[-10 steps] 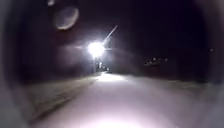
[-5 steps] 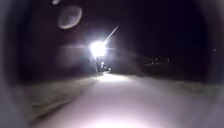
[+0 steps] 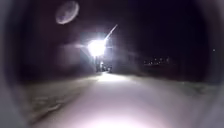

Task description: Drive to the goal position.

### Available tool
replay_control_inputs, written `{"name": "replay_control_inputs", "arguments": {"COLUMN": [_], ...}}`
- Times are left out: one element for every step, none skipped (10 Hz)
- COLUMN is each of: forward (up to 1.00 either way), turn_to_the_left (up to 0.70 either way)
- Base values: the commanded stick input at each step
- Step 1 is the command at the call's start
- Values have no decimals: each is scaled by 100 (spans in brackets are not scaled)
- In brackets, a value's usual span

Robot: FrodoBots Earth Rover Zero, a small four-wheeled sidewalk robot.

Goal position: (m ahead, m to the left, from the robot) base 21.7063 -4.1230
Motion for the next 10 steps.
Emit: {"name": "replay_control_inputs", "arguments": {"forward": [70,70,70,70,70,70,70,70,70,70], "turn_to_the_left": [14,12,3,0,0,0,0,0,0,0]}}
